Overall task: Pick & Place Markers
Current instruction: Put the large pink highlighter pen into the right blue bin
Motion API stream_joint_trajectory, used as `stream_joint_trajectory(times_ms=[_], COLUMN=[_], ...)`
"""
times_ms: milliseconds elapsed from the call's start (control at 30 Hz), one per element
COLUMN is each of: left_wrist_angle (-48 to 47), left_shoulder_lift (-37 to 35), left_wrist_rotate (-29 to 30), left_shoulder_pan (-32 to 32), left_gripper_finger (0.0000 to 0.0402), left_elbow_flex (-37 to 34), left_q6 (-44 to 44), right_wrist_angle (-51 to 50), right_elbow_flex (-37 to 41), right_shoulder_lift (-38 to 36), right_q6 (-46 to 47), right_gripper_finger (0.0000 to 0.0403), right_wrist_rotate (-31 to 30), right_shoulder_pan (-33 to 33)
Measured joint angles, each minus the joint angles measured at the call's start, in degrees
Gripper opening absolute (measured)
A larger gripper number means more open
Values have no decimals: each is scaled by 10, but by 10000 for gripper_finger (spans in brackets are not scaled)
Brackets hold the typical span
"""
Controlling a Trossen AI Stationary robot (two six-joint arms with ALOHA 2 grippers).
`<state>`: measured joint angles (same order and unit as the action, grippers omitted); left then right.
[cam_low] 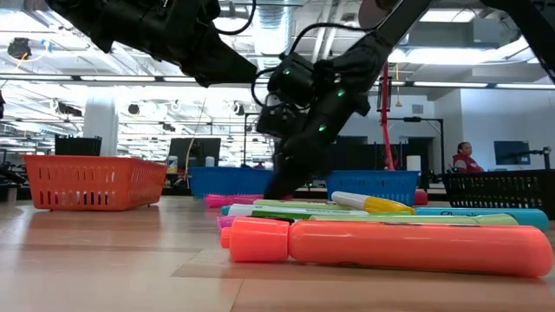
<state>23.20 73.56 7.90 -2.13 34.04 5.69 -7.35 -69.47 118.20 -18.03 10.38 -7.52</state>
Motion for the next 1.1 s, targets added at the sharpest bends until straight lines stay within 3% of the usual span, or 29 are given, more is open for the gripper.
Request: stream_joint_trajectory(times_ms=[167,300,400,533,733,867,1100], left_wrist_angle=[0,0,0,-1,-2,-2,3], left_shoulder_lift=[0,0,0,0,0,0,0], left_wrist_rotate=[0,0,0,0,0,0,0], left_shoulder_pan=[0,0,0,0,0,0,0], left_gripper_finger=[155,155,155,155,155,155,155], left_elbow_flex=[0,-1,-1,-1,-1,-1,-1], left_q6=[0,0,-1,-1,-1,-1,-1], right_wrist_angle=[-85,-183,-274,-355,-337,-250,-187], right_elbow_flex=[4,2,3,24,151,227,248], right_shoulder_lift=[-97,-185,-242,-296,-351,-367,-368], right_q6=[-2,5,62,147,212,212,192], right_gripper_finger=[69,76,69,67,75,73,86], right_wrist_rotate=[-17,-121,-193,-196,-198,-200,-199], right_shoulder_pan=[2,15,19,12,-18,-42,-66])
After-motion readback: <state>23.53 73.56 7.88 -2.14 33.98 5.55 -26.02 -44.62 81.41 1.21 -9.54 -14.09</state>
